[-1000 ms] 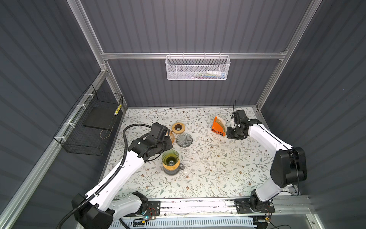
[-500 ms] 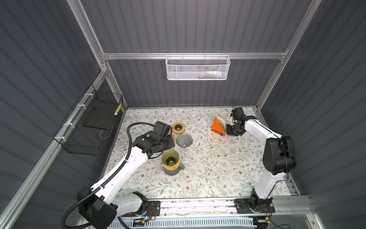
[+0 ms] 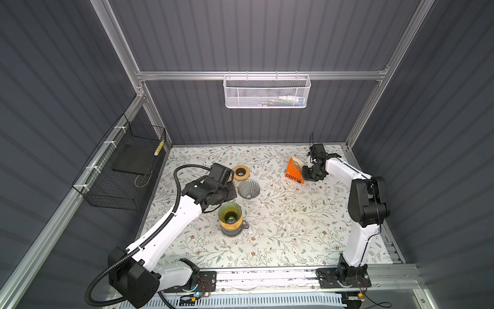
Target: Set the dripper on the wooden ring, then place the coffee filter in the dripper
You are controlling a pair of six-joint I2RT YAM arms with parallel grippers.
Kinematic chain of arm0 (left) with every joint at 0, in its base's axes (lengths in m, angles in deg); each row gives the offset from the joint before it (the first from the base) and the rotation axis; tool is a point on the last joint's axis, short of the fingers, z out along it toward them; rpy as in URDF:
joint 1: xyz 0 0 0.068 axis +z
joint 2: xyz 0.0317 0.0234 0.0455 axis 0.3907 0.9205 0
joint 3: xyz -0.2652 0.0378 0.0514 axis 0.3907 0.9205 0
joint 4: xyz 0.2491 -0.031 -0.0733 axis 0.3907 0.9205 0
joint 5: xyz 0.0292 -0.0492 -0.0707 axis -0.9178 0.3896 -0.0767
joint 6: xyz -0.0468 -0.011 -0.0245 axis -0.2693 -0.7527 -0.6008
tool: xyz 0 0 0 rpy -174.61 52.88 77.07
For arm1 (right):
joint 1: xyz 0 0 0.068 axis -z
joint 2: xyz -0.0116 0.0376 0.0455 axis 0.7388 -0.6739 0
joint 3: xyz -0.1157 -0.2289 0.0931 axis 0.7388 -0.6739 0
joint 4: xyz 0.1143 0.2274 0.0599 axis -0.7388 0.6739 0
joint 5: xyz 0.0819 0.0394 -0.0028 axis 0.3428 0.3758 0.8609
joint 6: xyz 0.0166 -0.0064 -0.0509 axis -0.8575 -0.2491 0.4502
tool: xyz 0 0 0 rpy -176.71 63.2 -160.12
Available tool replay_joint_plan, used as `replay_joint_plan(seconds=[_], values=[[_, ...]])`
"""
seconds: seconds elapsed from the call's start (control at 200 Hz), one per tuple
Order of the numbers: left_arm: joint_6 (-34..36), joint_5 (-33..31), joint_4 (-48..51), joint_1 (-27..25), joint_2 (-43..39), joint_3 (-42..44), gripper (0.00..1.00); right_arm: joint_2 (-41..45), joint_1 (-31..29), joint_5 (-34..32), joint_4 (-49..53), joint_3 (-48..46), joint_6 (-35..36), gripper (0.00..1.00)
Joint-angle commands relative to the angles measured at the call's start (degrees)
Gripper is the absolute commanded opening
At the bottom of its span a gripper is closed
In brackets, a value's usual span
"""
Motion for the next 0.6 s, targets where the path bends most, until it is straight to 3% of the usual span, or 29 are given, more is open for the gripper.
replay_joint_plan(seconds=[0.0, 0.595], values=[[1.12, -0.63, 0.21, -0.19, 0.01, -1.62, 0.22, -1.15, 0.23, 1.34, 1.17, 1.96, 0.68, 0.23], [0.84, -0.72, 0.1, -0.19, -0.27, -1.05, 0.21, -3.37, 0.23, 0.34, 1.62, 3.67, 1.03, 0.25]])
